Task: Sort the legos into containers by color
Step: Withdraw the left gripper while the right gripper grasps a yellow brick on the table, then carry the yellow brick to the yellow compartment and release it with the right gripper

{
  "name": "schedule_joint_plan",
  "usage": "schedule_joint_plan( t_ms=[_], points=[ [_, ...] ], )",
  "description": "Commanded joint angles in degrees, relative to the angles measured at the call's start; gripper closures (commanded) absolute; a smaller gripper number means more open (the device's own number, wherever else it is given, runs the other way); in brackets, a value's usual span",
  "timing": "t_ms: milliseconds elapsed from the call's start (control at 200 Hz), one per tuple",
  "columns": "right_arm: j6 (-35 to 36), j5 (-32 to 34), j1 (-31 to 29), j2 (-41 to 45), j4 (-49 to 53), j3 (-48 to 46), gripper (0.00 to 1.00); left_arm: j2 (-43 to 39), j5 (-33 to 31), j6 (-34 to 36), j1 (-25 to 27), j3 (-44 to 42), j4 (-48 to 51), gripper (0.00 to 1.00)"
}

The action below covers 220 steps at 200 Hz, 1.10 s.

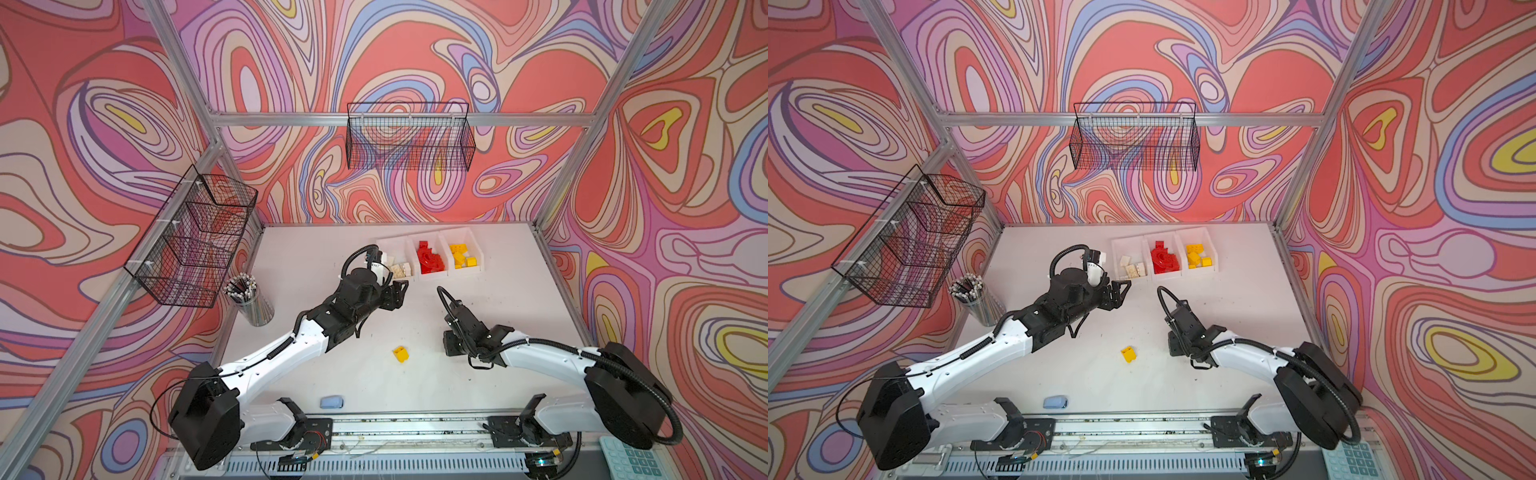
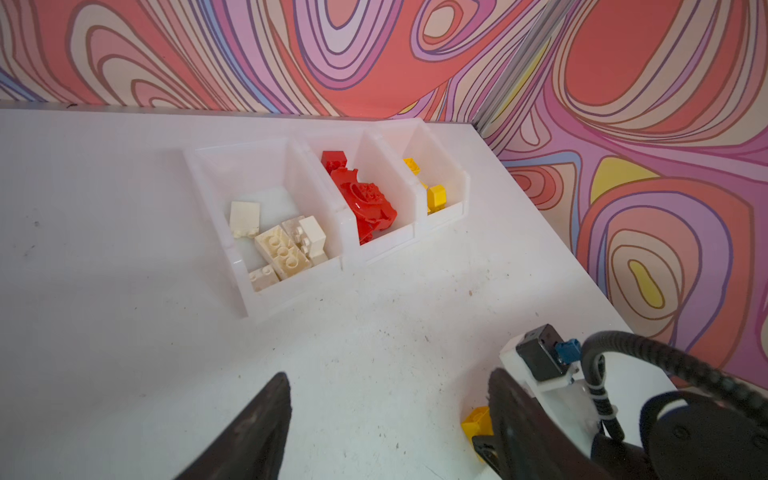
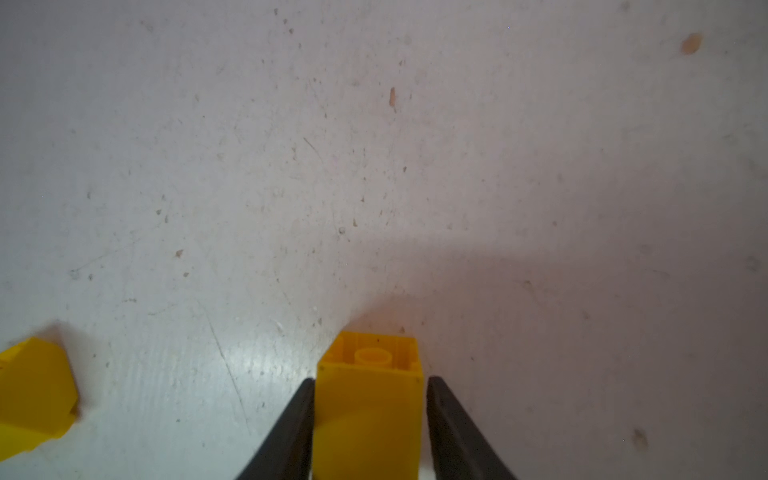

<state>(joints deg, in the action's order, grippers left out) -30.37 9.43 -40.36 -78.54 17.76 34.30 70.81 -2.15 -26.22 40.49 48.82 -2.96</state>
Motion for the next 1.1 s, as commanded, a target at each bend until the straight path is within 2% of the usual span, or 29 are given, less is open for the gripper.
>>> schedule_joint_plan(
  t_ms=[0, 145, 310, 481, 711, 856, 1096],
  points=[
    [-0.46, 1.08, -0.84, -1.2, 0.61, 1.92, 0.63, -3.78, -2.67, -1.29, 0.2, -3.05, 3.88, 0.26],
    [-0.48, 0.99, -0.84, -0.72, 1.58, 3.95, 0.77, -7.06, -3.24, -1.28, 0.29, -6.66, 8.49, 0.26],
    [0.26, 1.99, -0.86, -0.56, 4.43, 7.63, 0.79, -11.23, -2.37, -2.33, 0.28, -10.25, 11.09, 0.26],
    [3.71, 5.22, 0.82, -0.75, 8.85, 16.43, 0.79, -14.0, -0.59, -3.39, 0.38, -11.81, 14.99, 0.26],
    [7.76, -1.91, 12.0, -4.25, 6.93, 29.79, 0.79, -16.27, -0.3, -6.46, 3.05, -13.91, 20.02, 0.26],
    [8.46, -7.8, 19.2, -11.56, 4.52, 38.11, 0.79, -18.35, -2.12, -8.65, 6.26, -15.63, 22.65, 0.26],
    [8.01, -10.44, 26.58, -25.96, 1.84, 50.42, 0.79, -20.7, -2.4, -11.81, 8.41, -18.65, 24.36, 0.26]
  ],
)
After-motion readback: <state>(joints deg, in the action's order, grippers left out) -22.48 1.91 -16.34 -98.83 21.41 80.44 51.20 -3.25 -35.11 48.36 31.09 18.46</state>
